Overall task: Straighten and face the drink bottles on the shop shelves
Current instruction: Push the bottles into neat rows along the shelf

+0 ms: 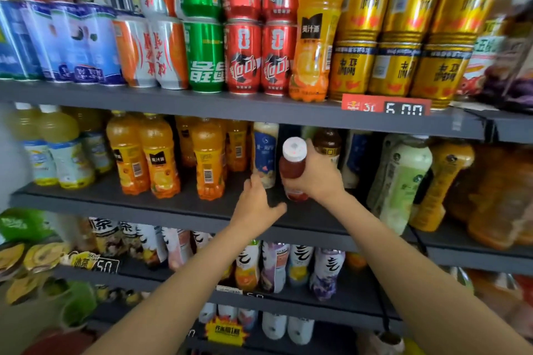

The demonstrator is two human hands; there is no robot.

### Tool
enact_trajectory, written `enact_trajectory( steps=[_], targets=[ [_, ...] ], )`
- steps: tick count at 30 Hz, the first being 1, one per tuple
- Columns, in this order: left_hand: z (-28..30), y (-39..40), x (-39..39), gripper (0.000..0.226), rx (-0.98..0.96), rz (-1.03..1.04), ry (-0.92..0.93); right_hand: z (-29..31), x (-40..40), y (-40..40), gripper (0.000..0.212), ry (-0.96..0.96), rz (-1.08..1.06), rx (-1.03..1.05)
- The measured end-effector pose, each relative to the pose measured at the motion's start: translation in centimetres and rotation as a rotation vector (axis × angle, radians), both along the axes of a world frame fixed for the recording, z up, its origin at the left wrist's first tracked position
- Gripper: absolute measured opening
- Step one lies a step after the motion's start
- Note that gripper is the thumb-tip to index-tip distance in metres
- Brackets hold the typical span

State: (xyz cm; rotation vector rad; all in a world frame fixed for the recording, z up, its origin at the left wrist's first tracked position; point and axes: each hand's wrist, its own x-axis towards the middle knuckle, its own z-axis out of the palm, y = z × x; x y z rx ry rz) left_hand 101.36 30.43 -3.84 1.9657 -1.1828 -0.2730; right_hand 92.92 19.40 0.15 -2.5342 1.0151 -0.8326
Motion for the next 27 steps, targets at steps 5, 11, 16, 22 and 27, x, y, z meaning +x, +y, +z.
enact_trajectory(
  steps=[5,11,16,22,27],
  targets=[
    [2.5,-1.7,-3.8,0.081,-0.018,-0.27,0.067,3.9,-7.3,2.3,0.043,-0.029,0.123,0.204],
    [8.6,-3.0,-12.3,0.072,-0.181,-0.534,0.048,11.2,-18.5,2.5,0.046,0.032,0.17,0.182],
    [15.6,-6.8,-19.7,0.065,-0.338,-0.633,0.001,16.7,-26.3,0.3,0.051,-0.154,0.08,0.028],
    [20.1,-14.2,-27.1,0.057,-0.482,-0.521,0.043,19.7,-32.4,-5.1,0.06,-0.277,-0.069,-0.194],
    [22.7,-19.1,-32.7,0.069,-0.49,-0.518,0.057,22.6,-37.0,-9.5,0.069,-0.187,-0.179,-0.328]
  ],
)
